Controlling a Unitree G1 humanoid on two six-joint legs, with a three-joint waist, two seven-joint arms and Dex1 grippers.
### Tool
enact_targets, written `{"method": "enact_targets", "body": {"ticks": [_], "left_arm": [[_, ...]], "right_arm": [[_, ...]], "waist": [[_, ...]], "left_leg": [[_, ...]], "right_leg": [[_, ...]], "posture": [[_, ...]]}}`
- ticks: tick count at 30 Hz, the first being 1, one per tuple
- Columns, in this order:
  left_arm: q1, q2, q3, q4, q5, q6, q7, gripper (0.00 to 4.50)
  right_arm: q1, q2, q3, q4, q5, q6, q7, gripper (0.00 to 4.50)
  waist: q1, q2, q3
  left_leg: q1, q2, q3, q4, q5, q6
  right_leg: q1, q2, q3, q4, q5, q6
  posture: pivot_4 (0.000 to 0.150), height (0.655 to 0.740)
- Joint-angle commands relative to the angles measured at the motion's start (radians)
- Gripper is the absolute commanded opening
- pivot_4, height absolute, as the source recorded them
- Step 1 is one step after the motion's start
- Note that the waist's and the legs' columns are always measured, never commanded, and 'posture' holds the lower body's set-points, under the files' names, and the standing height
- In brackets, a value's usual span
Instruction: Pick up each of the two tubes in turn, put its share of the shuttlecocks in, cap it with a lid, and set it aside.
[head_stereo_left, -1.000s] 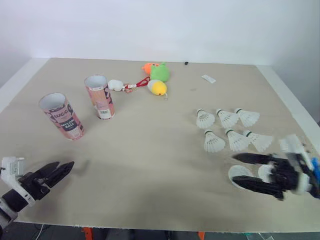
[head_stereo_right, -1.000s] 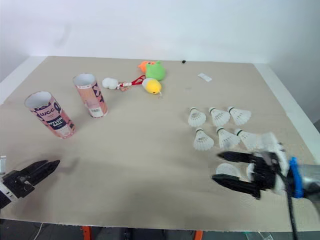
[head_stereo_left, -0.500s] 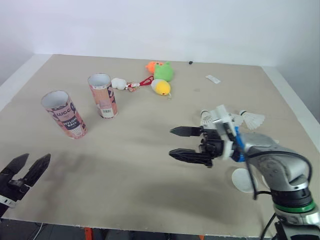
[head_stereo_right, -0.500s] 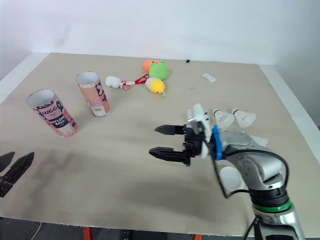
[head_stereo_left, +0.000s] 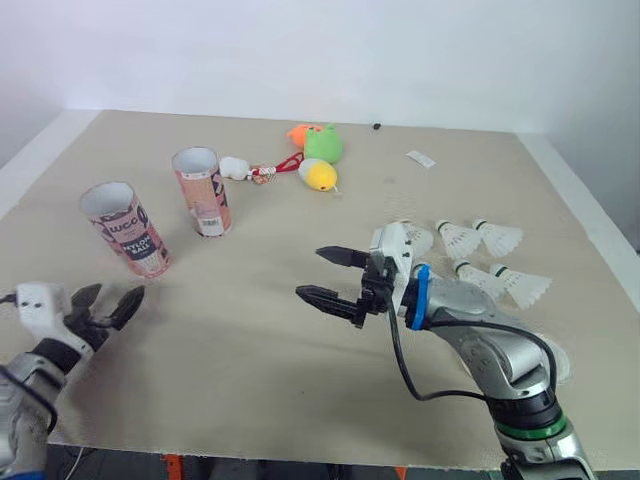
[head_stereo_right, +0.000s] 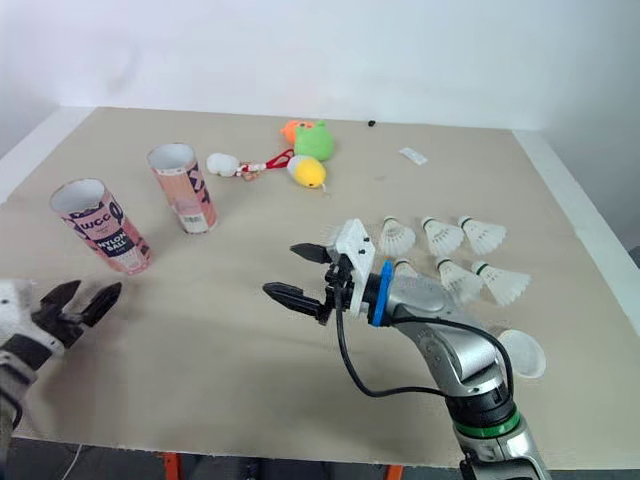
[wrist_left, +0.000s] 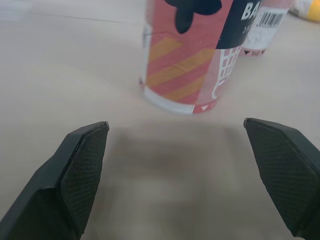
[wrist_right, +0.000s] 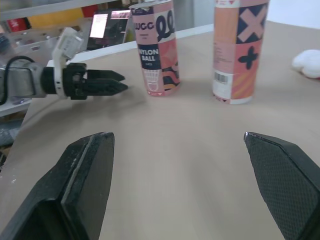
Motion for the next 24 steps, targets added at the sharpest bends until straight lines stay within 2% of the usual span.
{"method": "enact_targets", "body": {"ticks": [1, 7, 15, 24], "left_arm": [[-0.115, 0.047, -0.084, 0.116, 0.087, -0.047, -0.023, 4.5], [-0.274, 0.07, -0.166, 0.29, 0.162, -0.107, -0.065, 4.5], [-0.409, 0.084, -0.22, 0.449, 0.233, -0.192, -0.093, 4.5], [-0.479, 0.082, -0.239, 0.505, 0.281, -0.329, -0.093, 4.5]], "right_arm": [[0.039, -0.013, -0.044, -0.084, -0.008, -0.022, -0.037, 4.43], [0.095, -0.05, -0.08, -0.133, -0.016, -0.021, -0.065, 4.43], [0.139, -0.08, -0.12, -0.168, -0.003, -0.016, -0.078, 4.43], [0.158, -0.08, -0.125, -0.189, 0.002, -0.009, -0.092, 4.43]], "waist": [[0.0, 0.0, 0.0], [0.0, 0.0, 0.0], [0.0, 0.0, 0.0], [0.001, 0.0, 0.0]], "left_leg": [[-0.001, 0.0, -0.001, 0.0, 0.0, 0.0], [-0.001, 0.0, -0.003, 0.0, 0.0, 0.0], [-0.001, -0.001, -0.004, 0.0, 0.0, 0.0], [-0.002, -0.001, -0.005, 0.0, 0.0, 0.0]], "right_leg": [[0.0, 0.0, -0.001, 0.0, 0.0, 0.0], [0.0, -0.001, -0.003, 0.0, 0.0, -0.001], [0.0, -0.001, -0.004, 0.0, 0.0, 0.0], [0.0, -0.001, -0.005, 0.0, 0.0, 0.0]], "posture": [[0.15, 0.7323], [0.15, 0.7323], [0.15, 0.7323], [0.15, 0.7323]]}}
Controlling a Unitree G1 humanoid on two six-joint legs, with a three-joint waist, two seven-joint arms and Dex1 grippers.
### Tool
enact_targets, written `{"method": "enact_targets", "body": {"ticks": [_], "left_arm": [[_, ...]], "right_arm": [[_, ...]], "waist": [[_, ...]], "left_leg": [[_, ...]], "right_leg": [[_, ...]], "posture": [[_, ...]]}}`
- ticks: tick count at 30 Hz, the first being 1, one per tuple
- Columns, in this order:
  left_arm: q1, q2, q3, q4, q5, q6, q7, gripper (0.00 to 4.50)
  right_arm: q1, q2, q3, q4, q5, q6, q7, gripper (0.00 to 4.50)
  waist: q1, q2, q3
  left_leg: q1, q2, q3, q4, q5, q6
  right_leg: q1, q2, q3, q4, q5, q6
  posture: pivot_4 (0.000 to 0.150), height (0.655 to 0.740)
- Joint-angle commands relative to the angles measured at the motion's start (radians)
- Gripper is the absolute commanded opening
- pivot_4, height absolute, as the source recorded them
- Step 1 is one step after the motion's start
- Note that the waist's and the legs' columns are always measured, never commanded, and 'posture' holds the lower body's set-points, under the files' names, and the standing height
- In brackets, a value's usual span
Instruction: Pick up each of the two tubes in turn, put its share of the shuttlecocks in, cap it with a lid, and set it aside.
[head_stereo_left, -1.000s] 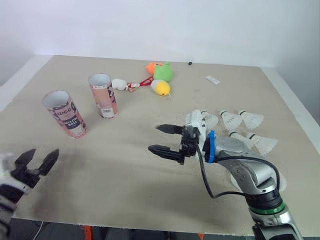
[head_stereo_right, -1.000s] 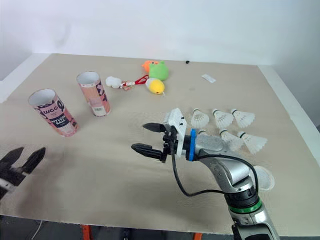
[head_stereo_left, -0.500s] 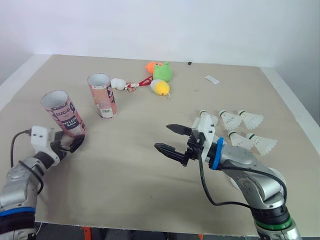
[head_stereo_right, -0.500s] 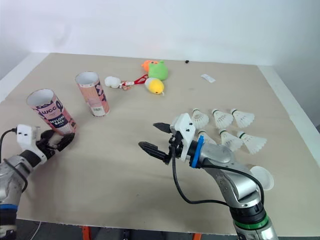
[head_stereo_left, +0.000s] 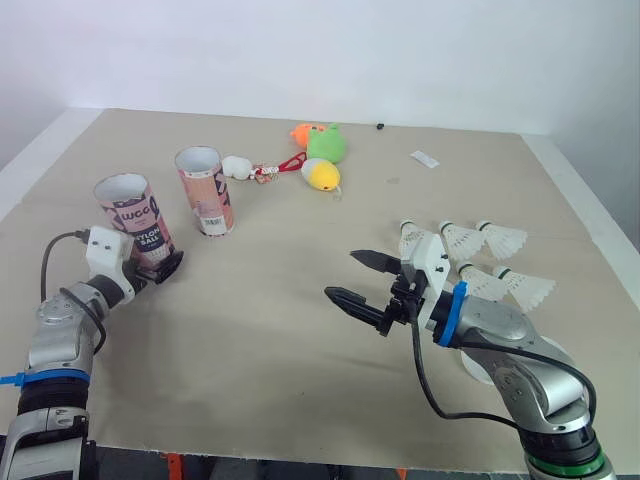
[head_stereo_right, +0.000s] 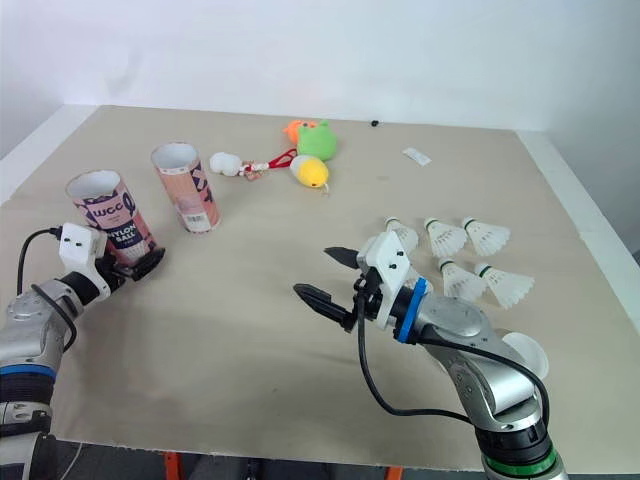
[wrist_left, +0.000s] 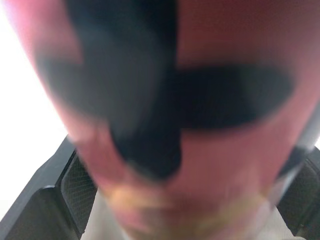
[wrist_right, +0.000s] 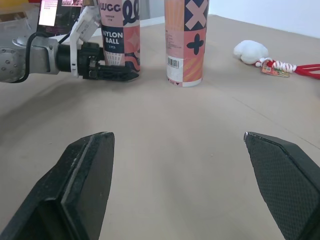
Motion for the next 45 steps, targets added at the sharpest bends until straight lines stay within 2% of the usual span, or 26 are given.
{"method": "enact_targets", "body": {"ticks": [1, 9, 14, 16, 21, 27, 30, 33, 40, 45], "left_arm": [[-0.012, 0.01, 0.008, -0.003, 0.01, -0.052, 0.001, 4.5], [0.015, -0.006, 0.011, -0.024, -0.011, -0.046, -0.01, 4.5], [0.025, -0.016, 0.018, -0.038, -0.024, -0.045, -0.001, 3.17], [0.03, -0.018, 0.015, -0.042, -0.023, -0.038, 0.004, 2.89], [0.033, -0.013, 0.004, -0.044, -0.009, -0.039, 0.004, 2.87], [-0.003, 0.12, -0.151, -0.139, 0.061, -0.022, -0.223, 2.87], [-0.013, 0.241, -0.261, -0.216, 0.092, -0.007, -0.435, 2.87], [-0.073, 0.311, -0.327, -0.227, 0.112, 0.012, -0.561, 2.87], [-0.226, 0.361, -0.465, -0.193, 0.211, -0.011, -0.747, 2.87], [-0.285, 0.331, -0.518, -0.174, 0.251, -0.059, -0.801, 2.87]], "right_arm": [[0.006, -0.007, -0.024, -0.047, 0.017, -0.007, -0.006, 4.43], [-0.003, -0.014, -0.027, -0.038, 0.023, -0.004, 0.001, 4.43], [-0.016, -0.021, -0.027, -0.029, 0.026, -0.004, 0.009, 4.5], [-0.019, -0.025, -0.025, -0.028, 0.03, 0.0, 0.013, 4.5], [-0.017, -0.038, -0.032, -0.032, 0.039, 0.006, 0.022, 4.5], [0.028, -0.09, -0.122, -0.091, 0.15, 0.059, 0.042, 4.5], [0.094, -0.126, -0.202, -0.152, 0.25, 0.093, 0.051, 4.5], [0.153, -0.155, -0.258, -0.2, 0.289, 0.115, 0.017, 4.5], [0.287, -0.158, -0.331, -0.338, 0.285, 0.164, -0.177, 4.5], [0.408, -0.097, -0.263, -0.433, 0.199, 0.2, -0.364, 4.5]], "waist": [[0.0, 0.0, 0.0], [0.0, 0.0, 0.0], [0.0, 0.0, 0.0], [0.0, 0.0, 0.0], [0.0, 0.0, 0.0], [0.002, 0.0, 0.0], [0.001, 0.0, 0.0], [0.001, 0.002, 0.001], [0.001, 0.003, 0.001], [0.001, 0.003, 0.001]], "left_leg": [[0.0, 0.0, 0.0, 0.0, 0.0, 0.0], [0.0, 0.0, -0.001, 0.0, 0.0, 0.0], [0.0, 0.0, -0.002, 0.0, 0.0, 0.0], [0.0, 0.0, -0.002, 0.001, 0.0, 0.0], [0.0, 0.0, -0.002, 0.001, 0.0, 0.0], [-0.001, -0.001, -0.003, 0.001, 0.0, 0.0], [-0.002, -0.002, -0.004, 0.001, 0.0, 0.0], [-0.003, -0.002, -0.005, 0.0, 0.0, 0.0], [-0.003, -0.001, -0.005, 0.001, 0.001, 0.001], [-0.005, -0.001, -0.006, 0.001, 0.001, 0.001]], "right_leg": [[0.0, 0.0, 0.0, 0.0, 0.0, 0.0], [0.0, 0.0, -0.001, 0.0, 0.0, 0.0], [0.0, 0.0, -0.001, 0.0, 0.0, 0.0], [0.0, 0.0, -0.001, 0.0, 0.0, 0.0], [0.001, 0.0, -0.002, 0.0, 0.0, 0.0], [0.001, 0.0, -0.002, 0.0, 0.0, 0.0], [0.001, 0.0, -0.002, 0.0, -0.001, 0.001], [0.001, 0.0, -0.002, -0.001, -0.002, 0.001], [0.001, 0.005, -0.001, 0.0, -0.003, 0.001], [0.0, 0.007, -0.002, 0.001, -0.004, 0.0]], "posture": [[0.15, 0.7323], [0.15, 0.7323], [0.15, 0.7323], [0.15, 0.7323], [0.15, 0.7323], [0.15, 0.7323], [0.15, 0.7323], [0.15, 0.7323], [0.15, 0.7323], [0.15, 0.7323]]}}
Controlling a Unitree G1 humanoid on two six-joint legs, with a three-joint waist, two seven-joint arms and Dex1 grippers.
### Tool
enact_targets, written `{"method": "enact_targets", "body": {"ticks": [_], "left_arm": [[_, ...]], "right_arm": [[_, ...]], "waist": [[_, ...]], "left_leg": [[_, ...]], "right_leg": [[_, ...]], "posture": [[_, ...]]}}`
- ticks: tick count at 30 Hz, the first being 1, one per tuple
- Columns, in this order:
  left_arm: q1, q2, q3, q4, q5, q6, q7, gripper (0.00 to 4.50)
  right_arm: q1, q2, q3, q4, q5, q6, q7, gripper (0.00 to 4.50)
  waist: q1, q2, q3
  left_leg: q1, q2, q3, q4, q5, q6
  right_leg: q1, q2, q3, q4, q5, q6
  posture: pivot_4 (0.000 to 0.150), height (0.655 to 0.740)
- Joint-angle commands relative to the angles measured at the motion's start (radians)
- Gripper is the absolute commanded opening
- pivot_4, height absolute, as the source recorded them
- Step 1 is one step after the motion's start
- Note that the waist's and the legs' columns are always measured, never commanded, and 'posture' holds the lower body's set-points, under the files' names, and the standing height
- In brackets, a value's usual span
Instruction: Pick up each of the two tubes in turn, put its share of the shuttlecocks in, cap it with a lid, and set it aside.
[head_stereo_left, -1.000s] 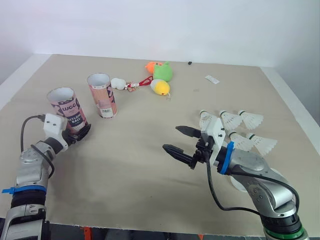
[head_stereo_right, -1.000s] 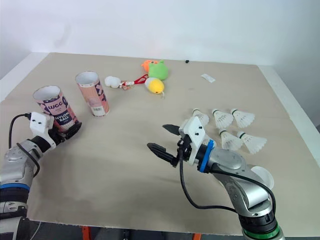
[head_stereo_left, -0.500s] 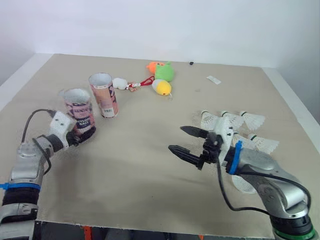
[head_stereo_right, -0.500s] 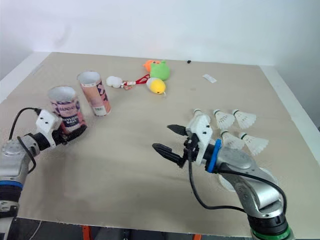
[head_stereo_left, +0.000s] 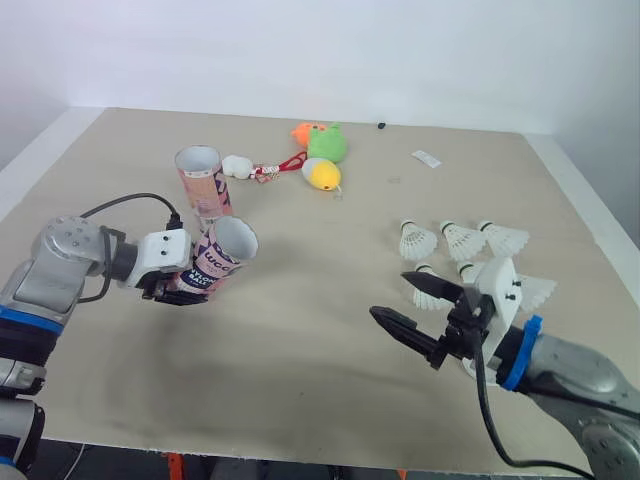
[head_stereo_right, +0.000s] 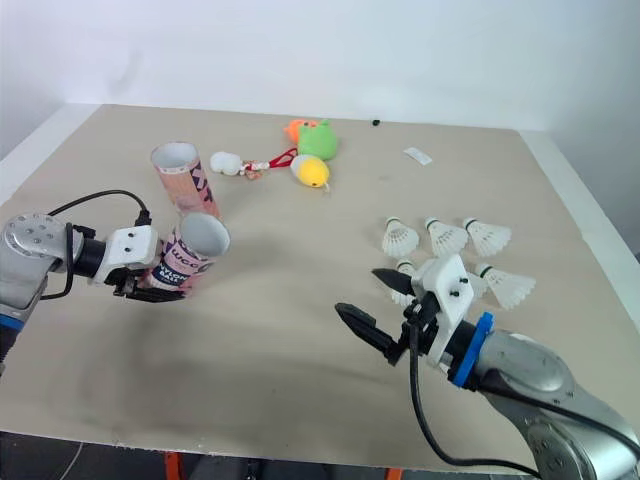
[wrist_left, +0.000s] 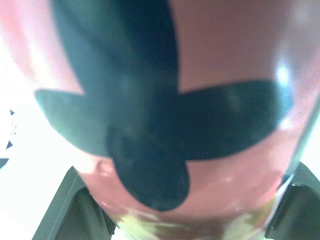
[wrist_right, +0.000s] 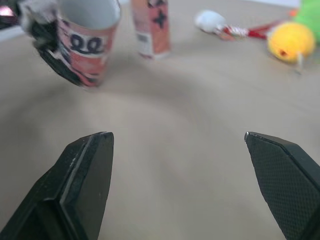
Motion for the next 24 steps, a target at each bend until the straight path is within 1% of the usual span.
{"method": "enact_targets", "body": {"ticks": [1, 3, 5, 9, 11, 15, 24], "left_arm": [[-0.041, -0.025, -0.038, 0.014, 0.033, -0.054, -0.034, 2.87], [-0.049, -0.044, -0.051, 0.024, 0.043, -0.078, -0.042, 2.87], [-0.049, -0.061, -0.052, 0.028, 0.045, -0.099, -0.043, 2.87], [-0.045, -0.106, -0.038, 0.026, 0.027, -0.116, -0.032, 2.87], [-0.043, -0.127, -0.028, 0.013, 0.013, -0.107, -0.025, 2.87], [-0.024, -0.163, -0.011, -0.041, -0.02, -0.058, -0.023, 2.87], [0.044, -0.133, 0.012, -0.12, -0.046, 0.021, -0.022, 2.87]], "right_arm": [[0.05, 0.052, 0.051, -0.071, -0.086, 0.036, -0.171, 4.5], [0.071, 0.075, 0.079, -0.068, -0.164, 0.043, -0.247, 4.5], [0.081, 0.117, 0.084, -0.057, -0.187, 0.055, -0.305, 4.5], [0.069, 0.167, 0.137, -0.018, -0.286, 0.073, -0.395, 4.5], [0.056, 0.185, 0.16, 0.006, -0.319, 0.076, -0.418, 4.5], [-0.038, 0.216, 0.209, 0.085, -0.385, 0.09, -0.442, 4.5], [-0.077, 0.227, 0.338, 0.253, -0.595, -0.014, -0.448, 4.5]], "waist": [[0.0, 0.0, 0.0], [0.0, 0.001, -0.001], [0.0, 0.001, -0.001], [0.003, 0.004, -0.003], [0.004, 0.004, -0.003], [0.001, 0.004, -0.003], [-0.001, 0.005, -0.003]], "left_leg": [[0.0, 0.0, 0.0, 0.0, 0.0, 0.0], [0.0, 0.0, 0.0, 0.001, 0.0, 0.0], [0.0, -0.001, 0.0, 0.002, 0.0, 0.0], [0.0, -0.001, 0.0, 0.004, 0.0, 0.0], [0.0, -0.003, 0.0, 0.005, 0.0, 0.001], [0.0, -0.005, 0.0, 0.005, 0.001, 0.001], [-0.001, -0.004, -0.001, 0.005, 0.0, 0.002]], "right_leg": [[0.0, 0.0, 0.0, 0.0, 0.0, 0.0], [0.0, -0.001, 0.001, 0.0, 0.0, 0.0], [0.0, -0.002, 0.002, 0.0, 0.0, 0.002], [0.001, -0.002, 0.003, 0.0, 0.0, 0.003], [0.002, -0.004, 0.002, 0.0, 0.0, 0.005], [0.002, -0.005, 0.004, 0.0, 0.001, 0.006], [0.0, -0.003, 0.003, 0.001, 0.0, 0.005]], "posture": [[0.15, 0.7323], [0.15, 0.7323], [0.15, 0.7323], [0.15, 0.7323], [0.15, 0.7323], [0.15, 0.7323], [0.15, 0.7323]]}}
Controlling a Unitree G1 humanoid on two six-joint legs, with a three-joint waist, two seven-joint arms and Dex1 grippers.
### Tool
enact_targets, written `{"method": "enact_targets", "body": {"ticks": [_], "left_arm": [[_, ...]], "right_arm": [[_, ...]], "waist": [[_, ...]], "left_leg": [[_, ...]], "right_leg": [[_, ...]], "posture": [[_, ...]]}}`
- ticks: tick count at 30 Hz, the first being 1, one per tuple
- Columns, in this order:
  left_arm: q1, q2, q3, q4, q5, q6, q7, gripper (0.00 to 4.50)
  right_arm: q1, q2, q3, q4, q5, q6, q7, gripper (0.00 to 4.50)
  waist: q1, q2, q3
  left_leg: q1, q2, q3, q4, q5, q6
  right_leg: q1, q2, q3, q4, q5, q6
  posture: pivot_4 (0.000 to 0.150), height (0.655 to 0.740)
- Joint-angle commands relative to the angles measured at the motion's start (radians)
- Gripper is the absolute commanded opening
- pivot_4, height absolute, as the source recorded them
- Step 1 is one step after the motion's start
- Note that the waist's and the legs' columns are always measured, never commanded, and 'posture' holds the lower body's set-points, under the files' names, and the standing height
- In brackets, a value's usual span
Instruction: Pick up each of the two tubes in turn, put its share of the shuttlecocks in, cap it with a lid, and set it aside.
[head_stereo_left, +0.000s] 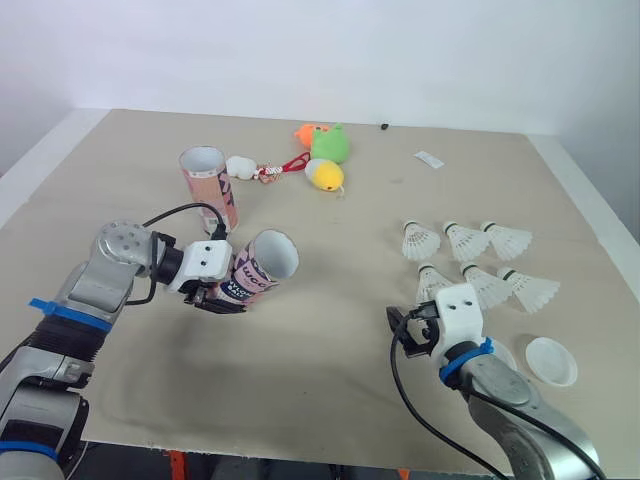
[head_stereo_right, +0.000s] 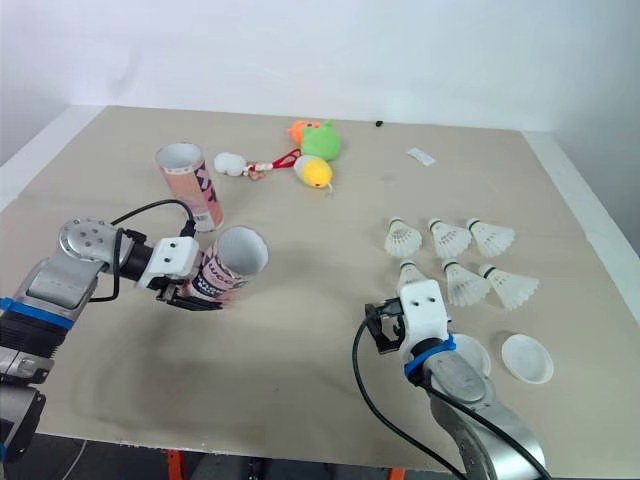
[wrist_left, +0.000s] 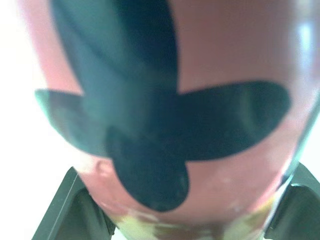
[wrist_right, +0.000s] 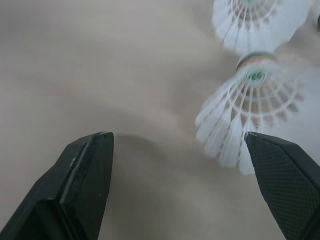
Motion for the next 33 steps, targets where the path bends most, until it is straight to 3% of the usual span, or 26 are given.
{"method": "enact_targets", "body": {"ticks": [1, 10, 13, 16, 18, 19, 22, 28, 33], "left_arm": [[0.038, 0.035, 0.022, -0.069, -0.027, 0.037, -0.005, 2.87], [0.056, 0.041, 0.02, -0.121, -0.047, 0.085, 0.006, 2.87], [0.065, 0.044, 0.022, -0.148, -0.059, 0.107, 0.004, 2.86], [0.072, 0.045, 0.026, -0.169, -0.066, 0.124, 0.006, 2.86], [0.079, 0.047, 0.027, -0.183, -0.069, 0.132, 0.009, 2.86], [0.083, 0.048, 0.028, -0.19, -0.071, 0.138, 0.01, 2.86], [0.094, 0.053, 0.03, -0.206, -0.077, 0.151, 0.011, 2.86], [0.103, 0.064, 0.032, -0.224, -0.087, 0.167, 0.015, 2.86], [0.098, 0.068, 0.027, -0.225, -0.093, 0.176, 0.013, 2.86]], "right_arm": [[-0.014, 0.01, 0.027, 0.05, -0.088, -0.063, -0.011, 4.5], [-0.108, 0.059, 0.08, 0.187, -0.202, -0.174, 0.016, 4.5], [-0.12, 0.064, 0.088, 0.205, -0.23, -0.197, 0.028, 3.68], [-0.113, 0.066, 0.096, 0.194, -0.25, -0.218, 0.046, 2.41], [-0.1, 0.056, 0.103, 0.184, -0.268, -0.231, 0.06, 2.13], [-0.094, 0.055, 0.104, 0.182, -0.276, -0.235, 0.068, 1.39], [-0.08, 0.054, 0.099, 0.174, -0.291, -0.245, 0.09, 0.11], [-0.082, 0.029, 0.079, 0.138, -0.308, -0.291, 0.151, 0.04], [-0.046, 0.019, 0.018, 0.05, -0.176, -0.378, 0.298, 0.04]], "waist": [[0.0, 0.0, 0.0], [0.0, 0.0, 0.0], [0.0, 0.0, 0.0], [0.0, 0.0, 0.0], [0.0, 0.0, 0.0], [0.0, 0.0, 0.0], [0.0, 0.0, 0.0], [0.0, 0.0, 0.0], [0.0, 0.001, 0.0]], "left_leg": [[0.0, 0.0, 0.0, 0.0, 0.0, 0.0], [0.002, 0.002, 0.001, 0.0, 0.002, 0.002], [0.002, 0.003, 0.001, 0.0, 0.002, 0.002], [0.001, 0.004, 0.001, 0.0, 0.002, 0.002], [0.001, 0.004, 0.001, 0.0, 0.002, 0.002], [0.001, 0.004, 0.001, 0.0, 0.002, 0.002], [0.0, 0.004, 0.001, 0.0, 0.002, 0.002], [0.001, 0.004, 0.001, 0.0, 0.002, 0.002], [0.0, 0.005, 0.001, 0.0, 0.002, 0.002]], "right_leg": [[0.0, 0.0, 0.0, 0.0, 0.0, 0.0], [0.001, 0.002, 0.0, 0.0, 0.002, 0.0], [0.0, 0.005, 0.0, 0.0, 0.002, -0.001], [0.0, 0.006, 0.0, 0.0, 0.003, -0.004], [0.0, 0.006, 0.0, 0.0, 0.003, -0.004], [0.0, 0.005, 0.0, 0.0, 0.003, -0.004], [-0.001, 0.005, 0.0, 0.0, 0.003, -0.004], [-0.001, 0.006, 0.0, 0.0, 0.003, -0.004], [-0.001, 0.007, 0.0, 0.0, 0.003, -0.004]], "posture": [[0.15, 0.7323], [0.15, 0.7323], [0.15, 0.7323], [0.15, 0.7323], [0.15, 0.7323], [0.15, 0.7323], [0.15, 0.7323], [0.15, 0.7323], [0.15, 0.7323]]}}
